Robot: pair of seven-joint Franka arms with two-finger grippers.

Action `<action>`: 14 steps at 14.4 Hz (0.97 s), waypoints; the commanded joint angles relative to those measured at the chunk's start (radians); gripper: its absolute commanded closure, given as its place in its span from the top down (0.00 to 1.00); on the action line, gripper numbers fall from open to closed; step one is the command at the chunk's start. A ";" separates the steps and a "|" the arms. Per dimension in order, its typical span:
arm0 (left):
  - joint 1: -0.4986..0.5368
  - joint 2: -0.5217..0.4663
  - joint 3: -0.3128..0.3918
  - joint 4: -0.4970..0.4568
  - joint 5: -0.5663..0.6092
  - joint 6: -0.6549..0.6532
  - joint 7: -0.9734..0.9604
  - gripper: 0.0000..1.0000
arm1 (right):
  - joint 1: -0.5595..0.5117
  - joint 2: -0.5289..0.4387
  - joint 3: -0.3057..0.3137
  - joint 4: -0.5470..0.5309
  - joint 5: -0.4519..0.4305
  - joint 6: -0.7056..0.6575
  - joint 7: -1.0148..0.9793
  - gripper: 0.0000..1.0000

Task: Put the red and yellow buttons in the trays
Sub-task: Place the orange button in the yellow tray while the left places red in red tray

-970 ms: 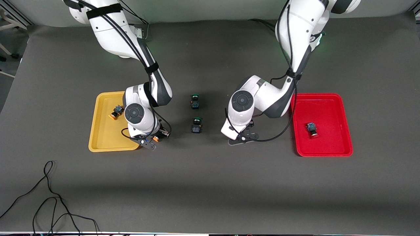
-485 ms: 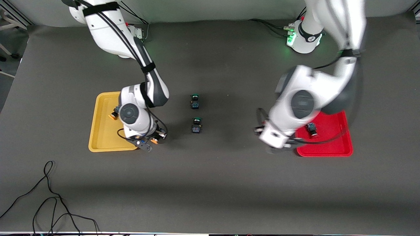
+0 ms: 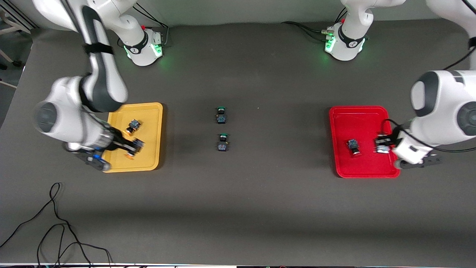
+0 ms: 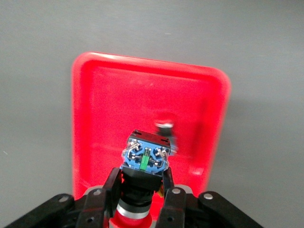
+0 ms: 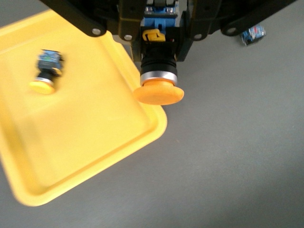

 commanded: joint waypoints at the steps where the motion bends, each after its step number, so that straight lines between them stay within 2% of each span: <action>1: 0.034 -0.004 -0.015 -0.203 0.043 0.252 0.069 0.09 | 0.011 -0.016 -0.061 -0.043 0.002 -0.012 -0.122 0.06; 3: 0.037 0.038 -0.015 -0.312 0.085 0.441 0.069 0.09 | 0.008 -0.004 -0.075 -0.112 0.004 0.066 -0.171 0.06; 5: 0.047 0.059 -0.015 -0.339 0.089 0.498 0.071 0.13 | 0.009 0.010 -0.072 -0.213 0.015 0.208 -0.195 0.06; 6: 0.048 0.059 -0.015 -0.337 0.091 0.497 0.072 0.42 | 0.017 0.042 -0.067 -0.250 0.021 0.273 -0.202 0.07; 7: 0.048 0.065 -0.015 -0.331 0.102 0.492 0.080 0.94 | 0.018 0.076 -0.061 -0.262 0.041 0.314 -0.205 0.08; 8: 0.048 0.059 -0.015 -0.327 0.105 0.480 0.086 1.00 | 0.018 0.110 -0.058 -0.264 0.067 0.327 -0.214 0.08; 10: 0.050 0.026 -0.015 -0.285 0.105 0.396 0.089 1.00 | 0.018 0.156 -0.058 -0.264 0.163 0.341 -0.300 0.08; 12: 0.065 -0.008 -0.015 -0.169 0.102 0.200 0.117 1.00 | 0.021 0.179 -0.057 -0.264 0.226 0.341 -0.345 0.08; 14: 0.068 -0.022 -0.016 -0.027 0.088 -0.004 0.144 1.00 | 0.020 0.199 -0.057 -0.261 0.228 0.346 -0.345 0.10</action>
